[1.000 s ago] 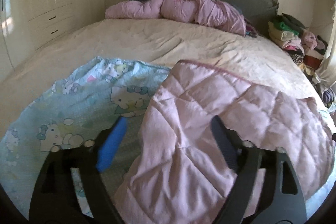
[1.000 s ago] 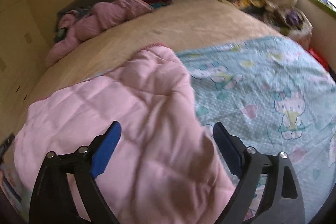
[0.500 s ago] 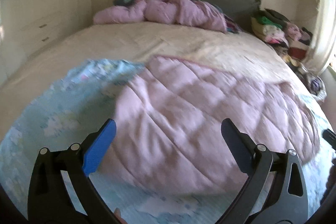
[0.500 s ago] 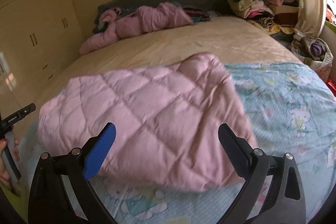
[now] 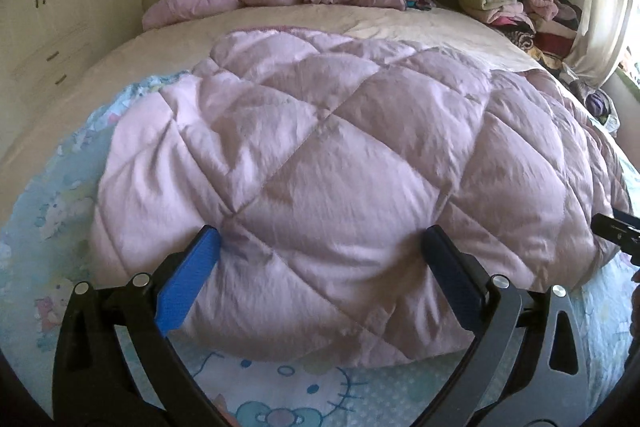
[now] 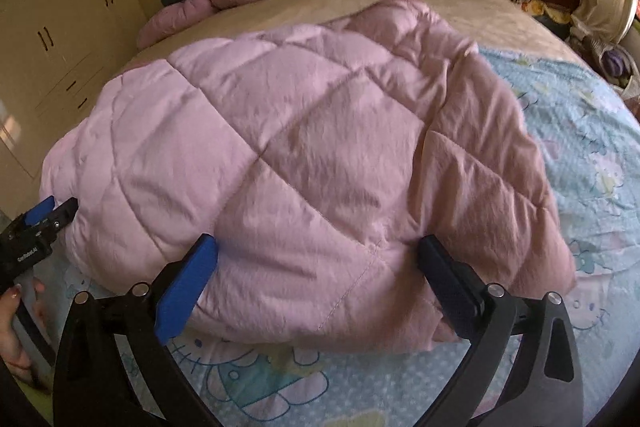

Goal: Fold large clothes

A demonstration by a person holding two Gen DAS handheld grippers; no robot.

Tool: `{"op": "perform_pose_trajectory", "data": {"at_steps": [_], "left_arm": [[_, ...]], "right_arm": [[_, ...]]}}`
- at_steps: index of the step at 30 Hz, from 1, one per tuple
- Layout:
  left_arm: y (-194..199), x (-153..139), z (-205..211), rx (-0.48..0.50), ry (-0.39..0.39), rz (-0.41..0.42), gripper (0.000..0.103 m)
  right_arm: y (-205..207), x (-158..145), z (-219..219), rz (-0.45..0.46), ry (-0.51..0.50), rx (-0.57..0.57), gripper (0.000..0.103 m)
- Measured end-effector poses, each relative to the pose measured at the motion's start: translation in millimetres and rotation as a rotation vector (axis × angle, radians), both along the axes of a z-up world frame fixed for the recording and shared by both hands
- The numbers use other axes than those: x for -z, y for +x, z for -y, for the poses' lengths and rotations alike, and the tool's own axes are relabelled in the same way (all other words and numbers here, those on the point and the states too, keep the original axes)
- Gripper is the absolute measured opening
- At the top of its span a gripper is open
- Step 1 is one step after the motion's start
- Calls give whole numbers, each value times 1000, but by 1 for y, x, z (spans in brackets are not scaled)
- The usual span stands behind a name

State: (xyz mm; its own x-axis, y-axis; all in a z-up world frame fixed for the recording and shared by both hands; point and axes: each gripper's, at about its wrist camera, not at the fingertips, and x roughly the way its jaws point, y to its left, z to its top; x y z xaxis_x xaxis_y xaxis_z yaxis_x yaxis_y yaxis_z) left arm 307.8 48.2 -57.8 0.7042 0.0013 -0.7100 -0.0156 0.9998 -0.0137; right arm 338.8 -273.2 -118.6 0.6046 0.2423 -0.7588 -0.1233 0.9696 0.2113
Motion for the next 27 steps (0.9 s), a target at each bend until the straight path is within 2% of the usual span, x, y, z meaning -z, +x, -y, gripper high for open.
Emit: {"op": "perform_pose_trajectory", "data": {"at_steps": [3, 8, 16, 21, 27], "left_arm": [[4, 8, -6, 6, -46, -4, 95], [-5, 3, -8, 8, -56, 6, 95], [-26, -20, -22, -41, -80, -5, 95], [-42, -29, -28, -72, -45, 6, 95], [-54, -26, -42, -110, -62, -7, 95]], "right_arm": [[4, 7, -1, -1, 11, 3, 99], [6, 4, 2, -18, 31, 3, 99], [-32, -27, 34, 44, 164, 79, 99], [-52, -32, 51, 50, 208, 117, 99], [-68, -28, 65, 40, 250, 158, 99]]}}
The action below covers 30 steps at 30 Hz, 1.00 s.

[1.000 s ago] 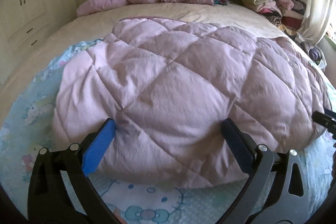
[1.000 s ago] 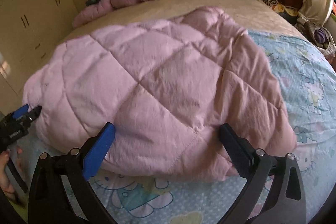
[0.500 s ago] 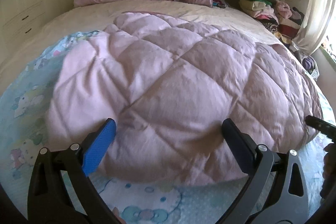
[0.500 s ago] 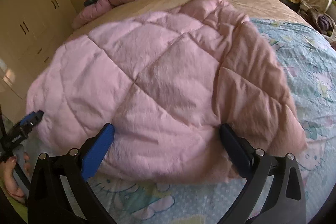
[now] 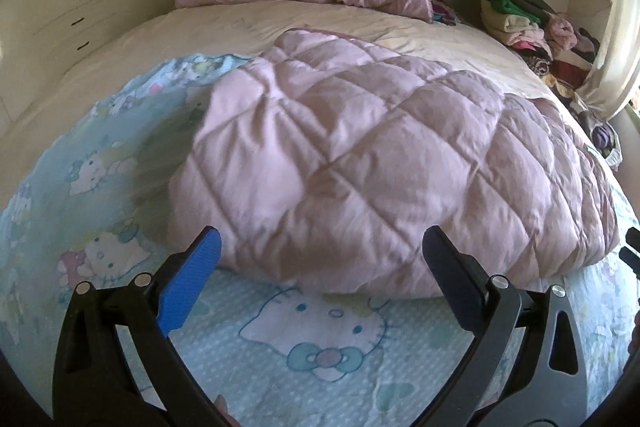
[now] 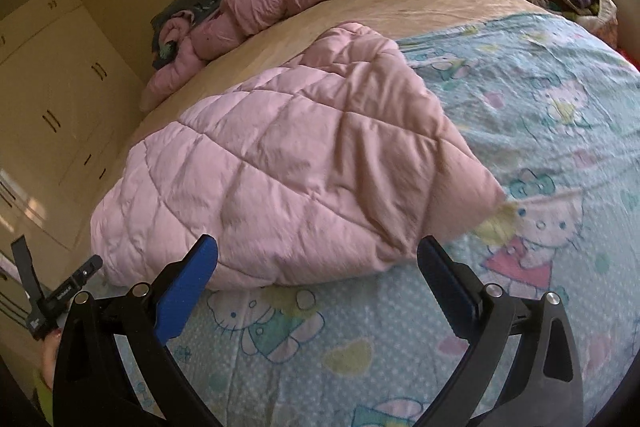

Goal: Fold large clothes

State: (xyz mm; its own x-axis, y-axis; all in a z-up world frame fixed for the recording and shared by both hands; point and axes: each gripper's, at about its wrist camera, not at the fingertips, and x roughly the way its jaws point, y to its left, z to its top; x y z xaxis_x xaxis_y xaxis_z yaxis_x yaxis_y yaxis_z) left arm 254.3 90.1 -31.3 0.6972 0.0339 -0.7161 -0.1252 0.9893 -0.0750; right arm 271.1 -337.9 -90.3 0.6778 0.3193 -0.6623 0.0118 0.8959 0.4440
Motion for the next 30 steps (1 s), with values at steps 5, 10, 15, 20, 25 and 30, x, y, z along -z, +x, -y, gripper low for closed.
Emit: {"op": "perform_pose_trajectory", "data": {"at_steps": [5, 10, 15, 20, 25, 30], "left_arm": [[-9, 3, -12, -30, -23, -12, 95], [-12, 11, -25, -55, -65, -39, 95], [-6, 22, -39, -69, -147, -69, 95], [1, 37, -59, -82, -317, -104, 95], [9, 50, -78, -94, -525, -104, 95], [23, 55, -86, -109, -624, -83, 95]], "right_arm": [[-6, 11, 5, -31, 45, 25, 99], [-8, 27, 8, -75, 104, 55, 99], [-1, 40, 9, -114, 149, 82, 99], [11, 54, 18, -151, 224, 118, 99], [23, 61, 24, -150, 280, 144, 99], [38, 62, 28, -135, 321, 152, 99]]}}
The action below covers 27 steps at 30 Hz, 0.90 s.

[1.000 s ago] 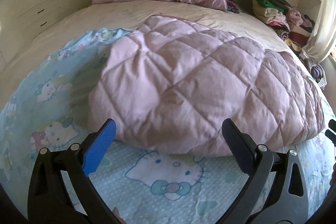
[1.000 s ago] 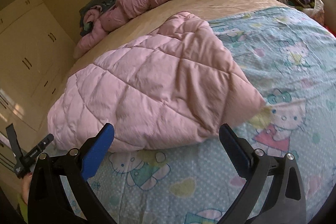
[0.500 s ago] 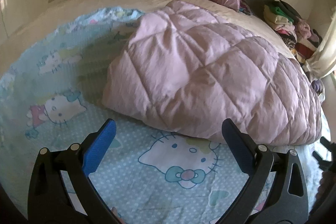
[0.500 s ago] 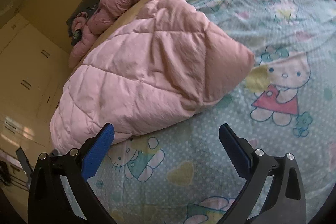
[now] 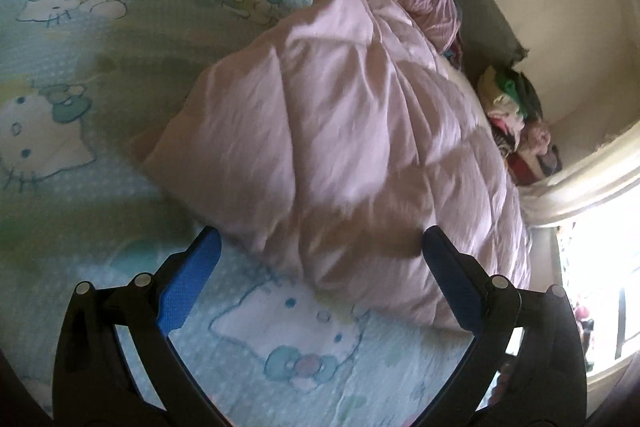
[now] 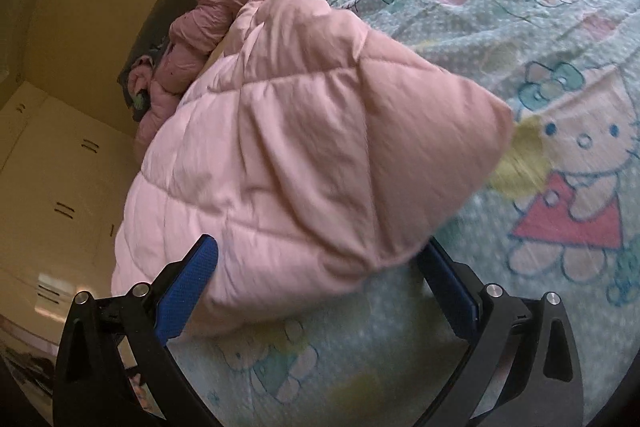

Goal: Fold large clothes

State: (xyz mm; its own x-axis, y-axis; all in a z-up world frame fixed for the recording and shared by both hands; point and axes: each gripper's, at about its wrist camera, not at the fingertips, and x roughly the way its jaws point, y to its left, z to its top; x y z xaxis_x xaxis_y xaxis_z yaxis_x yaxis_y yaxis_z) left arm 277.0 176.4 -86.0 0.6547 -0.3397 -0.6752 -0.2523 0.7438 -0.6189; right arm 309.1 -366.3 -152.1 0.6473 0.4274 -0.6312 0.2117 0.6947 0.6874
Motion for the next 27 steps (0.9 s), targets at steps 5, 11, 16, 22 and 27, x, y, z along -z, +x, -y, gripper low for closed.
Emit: {"op": "perform_pose_trajectory", "data": {"at_steps": [5, 11, 16, 22, 27], "left_arm": [[18, 6, -5, -37, -64, -7, 95], [34, 20, -16, -118, -184, -14, 95], [47, 21, -15, -174, -189, -5, 95], [56, 18, -8, -206, -111, 23, 95], [54, -1, 3, -150, 29, 90, 56]], "right_arm": [[14, 2, 3, 8, 30, 18, 99], [32, 8, 2, 24, 83, 57, 99], [42, 11, 2, 28, 104, 73, 99], [50, 12, -1, 51, 68, 43, 92], [51, 3, -8, 97, 18, -14, 61]]}}
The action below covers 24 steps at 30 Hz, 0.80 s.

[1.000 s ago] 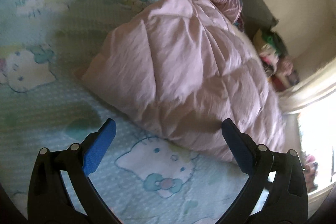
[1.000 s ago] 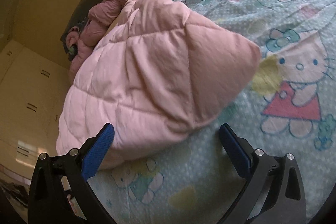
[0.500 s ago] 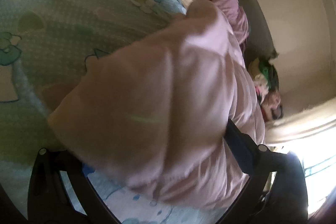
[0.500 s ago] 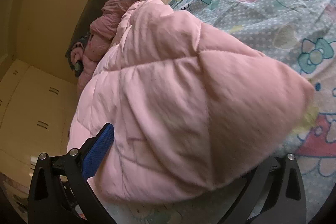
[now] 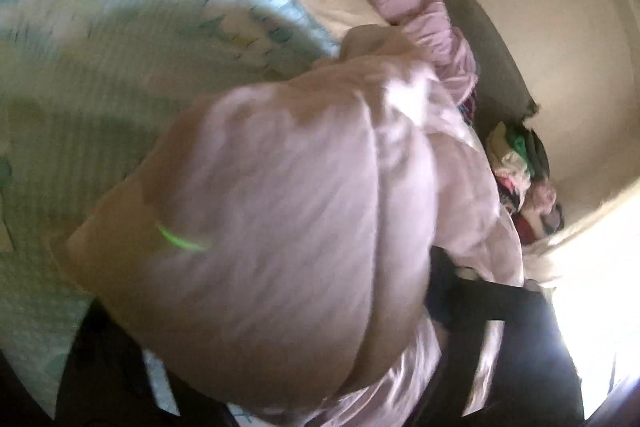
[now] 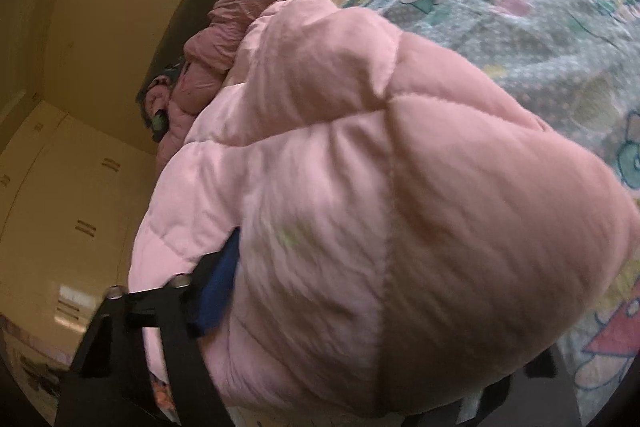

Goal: Fold large clothes

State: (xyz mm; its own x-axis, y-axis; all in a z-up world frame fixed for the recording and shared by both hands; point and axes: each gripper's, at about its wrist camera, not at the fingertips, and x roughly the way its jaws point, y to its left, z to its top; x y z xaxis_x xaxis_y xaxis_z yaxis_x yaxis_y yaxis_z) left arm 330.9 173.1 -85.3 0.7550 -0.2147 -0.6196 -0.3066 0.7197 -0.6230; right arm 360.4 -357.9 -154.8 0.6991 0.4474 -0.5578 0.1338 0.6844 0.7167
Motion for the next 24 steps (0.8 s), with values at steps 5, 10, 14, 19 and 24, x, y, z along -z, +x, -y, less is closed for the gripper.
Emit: {"op": "perform_pose_trajectory", "data": {"at_steps": [5, 10, 14, 19, 24], "left_arm": [[-6, -28, 16, 57, 155, 57, 35], [-15, -52, 27, 83, 282, 97, 31], [-19, -65, 30, 103, 327, 119, 29], [-37, -80, 32, 128, 373, 153, 29], [-58, -95, 34, 146, 397, 195, 29]], "right_arm": [[-7, -44, -37, 103, -356, -80, 39], [-25, -80, -71, 224, -598, -140, 33], [-42, -94, -82, 297, -671, -166, 32], [-69, -109, -93, 387, -737, -198, 31], [-105, -123, -101, 451, -769, -234, 31]]}}
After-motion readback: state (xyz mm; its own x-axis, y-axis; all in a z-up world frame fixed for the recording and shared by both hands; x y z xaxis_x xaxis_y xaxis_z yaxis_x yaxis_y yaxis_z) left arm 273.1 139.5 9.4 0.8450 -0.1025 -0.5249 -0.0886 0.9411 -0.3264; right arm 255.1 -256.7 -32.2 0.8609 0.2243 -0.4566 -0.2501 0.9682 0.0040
